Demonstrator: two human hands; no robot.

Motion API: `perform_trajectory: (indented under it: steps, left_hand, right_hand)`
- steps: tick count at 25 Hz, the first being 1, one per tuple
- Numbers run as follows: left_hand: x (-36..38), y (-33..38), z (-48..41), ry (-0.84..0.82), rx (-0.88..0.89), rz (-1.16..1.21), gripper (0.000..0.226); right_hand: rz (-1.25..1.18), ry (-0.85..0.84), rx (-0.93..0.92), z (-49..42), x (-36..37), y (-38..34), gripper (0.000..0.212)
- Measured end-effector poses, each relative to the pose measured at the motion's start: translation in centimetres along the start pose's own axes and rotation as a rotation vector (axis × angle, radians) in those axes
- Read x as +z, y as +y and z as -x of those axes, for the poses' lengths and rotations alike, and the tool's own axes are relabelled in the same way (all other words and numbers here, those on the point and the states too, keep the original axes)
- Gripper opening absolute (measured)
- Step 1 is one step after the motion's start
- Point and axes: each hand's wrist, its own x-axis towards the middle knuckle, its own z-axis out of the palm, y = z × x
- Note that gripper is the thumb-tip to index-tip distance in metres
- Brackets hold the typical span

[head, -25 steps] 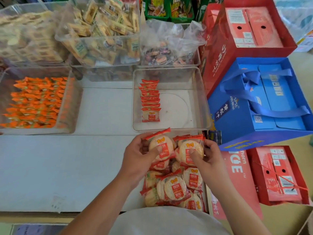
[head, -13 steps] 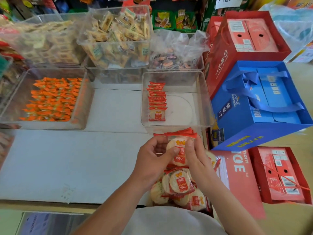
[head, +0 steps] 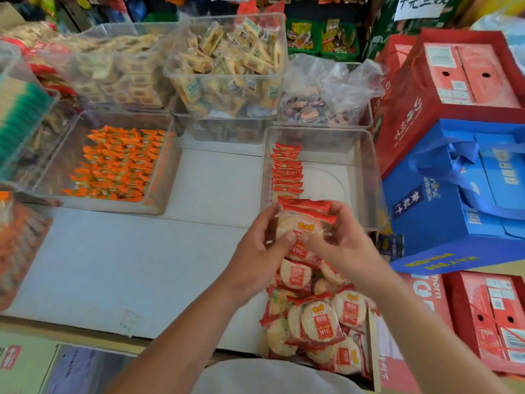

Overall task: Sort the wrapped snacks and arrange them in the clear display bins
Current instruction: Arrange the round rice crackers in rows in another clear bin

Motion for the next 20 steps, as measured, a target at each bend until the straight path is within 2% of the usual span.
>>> perform_trajectory:
  steps: [4,6,8,11,16,20]
  left_hand:
    - [-2.7,0.3,-4.9,0.008,0.03,-0.124,0.063]
    - [-3.5,0.6,-7.8,0.04,0.037,-0.197,0.056]
    - [-4.2,0.4,-10.1,0.167,0.022,-0.238,0.038]
    - [-5.2,-1.4,-12.1,0.352,-0.094,-0.269,0.04]
    - [-5.1,-4.2,-12.8,0.279,-0.245,-0.253,0.045]
    - [-4.9,-4.8,-12.8,0.276,-0.277,-0.237,0.042]
  right_hand:
    - [0.307,-0.094,0.019,-5.4,-2.6,-3.1,0.061]
    - [0.424,-0.07,0.007,-8.8,-2.8,-3.1,0.054]
    - [0.491,-0.03,0.025,-11.9,-2.8,-1.6,0.051]
    - [0.572,-0.054,0.11,-15.4,-2.4,2.2,0.05]
    - [0.676,-0.126,0.267,-17.9,-1.1,6.8,0.054]
    - [0.701,-0.094,0.258,-18.5,-0.2,6.7,0.055]
